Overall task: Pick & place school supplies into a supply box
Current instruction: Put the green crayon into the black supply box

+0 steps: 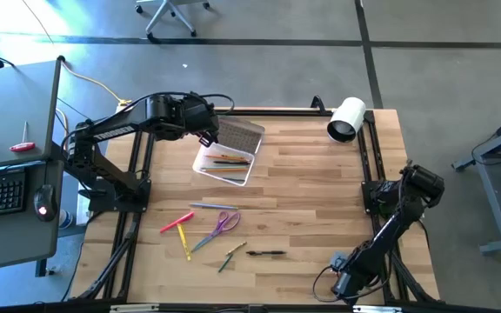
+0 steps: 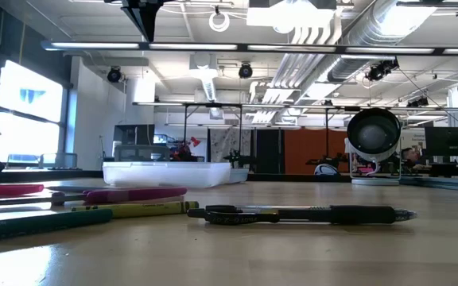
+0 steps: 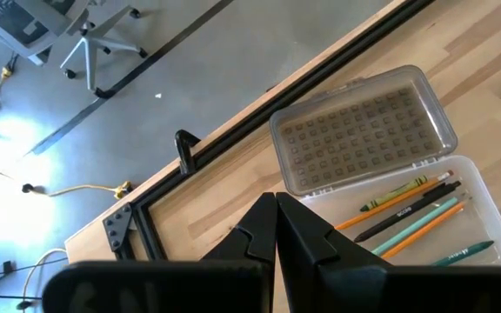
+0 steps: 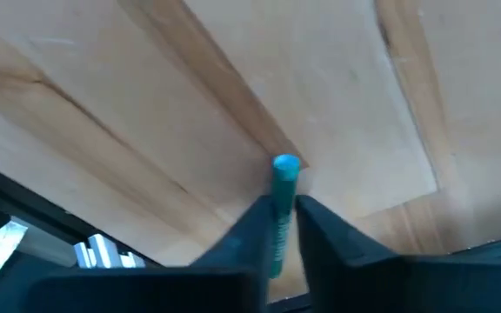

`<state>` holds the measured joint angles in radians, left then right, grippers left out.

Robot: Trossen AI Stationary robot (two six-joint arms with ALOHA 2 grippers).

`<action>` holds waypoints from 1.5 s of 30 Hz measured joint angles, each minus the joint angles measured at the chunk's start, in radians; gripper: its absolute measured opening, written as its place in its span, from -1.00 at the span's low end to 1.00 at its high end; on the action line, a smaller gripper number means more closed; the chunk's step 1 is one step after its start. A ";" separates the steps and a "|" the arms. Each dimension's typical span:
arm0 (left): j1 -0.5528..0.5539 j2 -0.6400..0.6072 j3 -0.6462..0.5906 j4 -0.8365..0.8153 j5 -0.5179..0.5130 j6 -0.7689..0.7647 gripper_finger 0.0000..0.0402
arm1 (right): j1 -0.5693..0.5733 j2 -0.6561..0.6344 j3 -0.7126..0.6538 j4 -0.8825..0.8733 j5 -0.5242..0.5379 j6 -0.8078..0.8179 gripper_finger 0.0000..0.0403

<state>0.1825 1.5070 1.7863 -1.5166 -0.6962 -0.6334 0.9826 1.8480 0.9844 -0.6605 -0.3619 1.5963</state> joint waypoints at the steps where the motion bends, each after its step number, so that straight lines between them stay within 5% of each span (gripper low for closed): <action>1: 0.000 0.000 0.000 0.000 -0.002 0.000 -0.77 | -0.002 -0.003 -0.001 0.000 0.000 0.000 -0.91; 7: 0.000 0.000 0.000 0.000 -0.005 0.000 -0.77 | -0.043 -0.060 -0.006 -0.002 0.009 -0.001 -0.88; 15: 0.000 0.000 0.000 0.005 -0.005 0.001 -0.77 | -0.204 -0.192 -0.006 -0.046 0.312 -0.211 -0.96; 26: 0.000 0.000 0.000 0.004 -0.005 0.061 -0.77 | -0.737 -0.242 0.018 0.042 0.505 -1.003 -0.97; 35: 0.000 0.000 0.000 -0.001 0.033 0.152 -0.77 | -1.084 -0.142 0.355 0.162 0.568 -1.595 -0.98; 45: 0.002 0.000 0.000 -0.055 -0.159 0.157 -0.77 | -1.132 0.209 0.763 0.140 0.549 -1.814 -0.99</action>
<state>0.1841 1.5070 1.7859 -1.5717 -0.8548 -0.4766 -0.1493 2.0571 1.7473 -0.5202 0.1871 -0.2178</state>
